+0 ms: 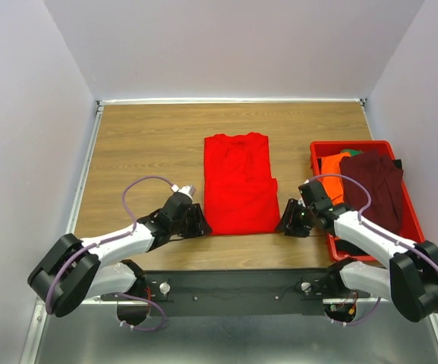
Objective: Fold and stack the t-shirts
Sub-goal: Fold the tshirt
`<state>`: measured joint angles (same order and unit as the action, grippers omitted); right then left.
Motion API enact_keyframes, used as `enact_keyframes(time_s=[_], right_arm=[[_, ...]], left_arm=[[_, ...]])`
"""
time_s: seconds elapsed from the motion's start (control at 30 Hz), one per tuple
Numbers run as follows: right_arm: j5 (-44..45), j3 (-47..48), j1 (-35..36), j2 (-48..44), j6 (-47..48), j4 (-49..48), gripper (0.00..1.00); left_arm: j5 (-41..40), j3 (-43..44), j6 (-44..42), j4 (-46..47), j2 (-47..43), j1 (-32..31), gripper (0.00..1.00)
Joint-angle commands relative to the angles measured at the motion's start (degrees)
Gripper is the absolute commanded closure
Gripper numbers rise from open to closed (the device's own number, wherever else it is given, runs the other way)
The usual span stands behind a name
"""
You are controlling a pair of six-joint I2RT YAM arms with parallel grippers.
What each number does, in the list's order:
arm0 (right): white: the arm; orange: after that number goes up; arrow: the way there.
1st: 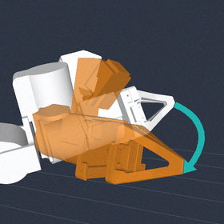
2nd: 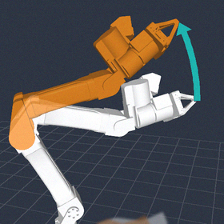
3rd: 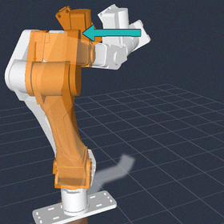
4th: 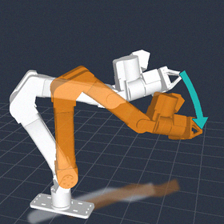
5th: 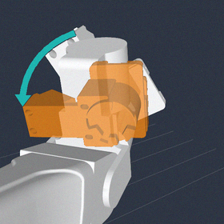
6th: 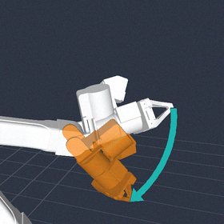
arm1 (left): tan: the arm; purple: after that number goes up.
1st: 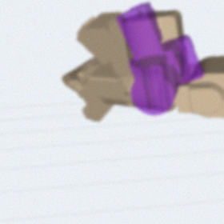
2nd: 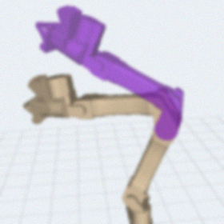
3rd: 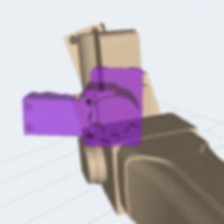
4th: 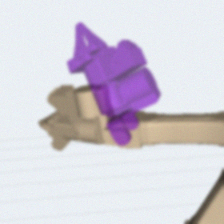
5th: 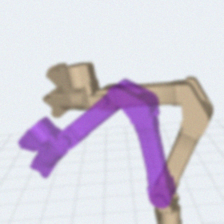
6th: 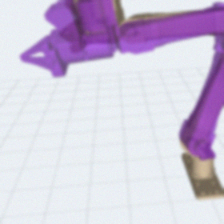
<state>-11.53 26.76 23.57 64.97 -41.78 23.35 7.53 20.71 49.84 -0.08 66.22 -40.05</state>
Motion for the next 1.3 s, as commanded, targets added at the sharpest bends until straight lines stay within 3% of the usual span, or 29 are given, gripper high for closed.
enact_keyframes(time_s=[0.0,0.47,0.57,0.6,0.7,0.8,0.97,1.27], right_arm=[[-1.4,-1.3,0.4,1.5,-0.4,-2.1,0.5],[-1.7,-2.8,0.5,6.0,-1.7,-8.1,0.57],[-1.8,-2.6,0.5,6.1,-1.8,-8.8,0.69],[-2.2,-2.1,0.5,6.0,-1.6,-8.8,0.78],[-3.6,-0.2,0.6,4.8,-0.6,-7.5,0.92],[-3.2,3.4,0.6,3.1,2.0,-2.2,1.0],[-5.9,6.2,0.5,-1.5,3.5,4.3,1.0],[-8.4,5.3,1.6,-10.6,3.5,12.8,1.0]], left_arm=[[0.6,-0.8,0.8,2.6,2.2,-1.1,0.57],[0.6,-1.4,1.2,4.6,4.1,-2.0,0.69],[0.9,-0.9,0.8,4.7,4.4,-2.0,0.78],[1.3,-0.7,0.4,4.6,4.4,-2.0,0.89],[1.9,0.7,-0.2,2.9,3.2,-2.1,1.0],[1.9,3.5,-1.3,-1.8,1.5,-2.1,1.0],[3.0,6.4,-2.0,-8.3,-3.1,-2.0,1.0],[6.0,2.9,-0.3,-13.5,-11.8,-3.2,1.0]])
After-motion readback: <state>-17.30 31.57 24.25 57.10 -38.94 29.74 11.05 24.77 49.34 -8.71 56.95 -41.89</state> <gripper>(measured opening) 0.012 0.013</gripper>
